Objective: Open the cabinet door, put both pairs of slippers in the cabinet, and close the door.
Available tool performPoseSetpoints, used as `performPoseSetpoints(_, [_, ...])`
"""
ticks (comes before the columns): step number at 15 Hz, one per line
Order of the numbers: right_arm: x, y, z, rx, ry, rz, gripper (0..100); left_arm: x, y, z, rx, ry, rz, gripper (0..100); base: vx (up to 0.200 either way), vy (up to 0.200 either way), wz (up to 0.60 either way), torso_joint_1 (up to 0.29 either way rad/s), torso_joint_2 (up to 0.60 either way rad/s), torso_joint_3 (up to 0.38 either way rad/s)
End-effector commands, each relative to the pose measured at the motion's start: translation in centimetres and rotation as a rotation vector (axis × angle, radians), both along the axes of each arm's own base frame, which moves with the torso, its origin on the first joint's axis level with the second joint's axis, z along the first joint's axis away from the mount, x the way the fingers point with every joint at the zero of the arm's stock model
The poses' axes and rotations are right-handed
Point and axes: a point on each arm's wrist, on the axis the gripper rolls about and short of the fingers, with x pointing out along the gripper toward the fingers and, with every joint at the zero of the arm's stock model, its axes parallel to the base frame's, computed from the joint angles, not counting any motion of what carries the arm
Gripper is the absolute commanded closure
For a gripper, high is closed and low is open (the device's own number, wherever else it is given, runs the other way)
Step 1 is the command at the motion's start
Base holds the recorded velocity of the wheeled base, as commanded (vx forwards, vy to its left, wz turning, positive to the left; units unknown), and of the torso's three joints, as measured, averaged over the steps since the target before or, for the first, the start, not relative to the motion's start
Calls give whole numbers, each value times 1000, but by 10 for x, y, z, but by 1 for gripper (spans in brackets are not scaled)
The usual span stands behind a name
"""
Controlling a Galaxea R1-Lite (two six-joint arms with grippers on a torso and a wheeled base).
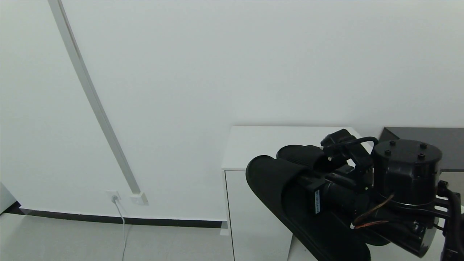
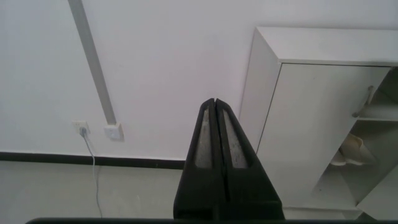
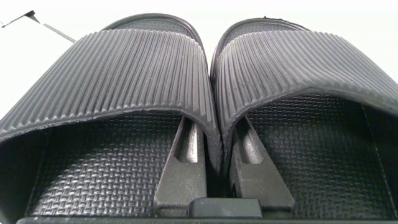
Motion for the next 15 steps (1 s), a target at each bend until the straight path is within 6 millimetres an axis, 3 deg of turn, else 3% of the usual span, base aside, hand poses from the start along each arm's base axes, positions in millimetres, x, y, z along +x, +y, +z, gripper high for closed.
performPoseSetpoints(1, [0,1,-2,-5,4,3,100,0,0,0,0,1,0,100,0,-200,0,7,2,-2])
performPoseSetpoints(15, [-1,0,-12,-27,26,9,100,0,0,0,-2,1,0,100,0,-200,0,3,4,2])
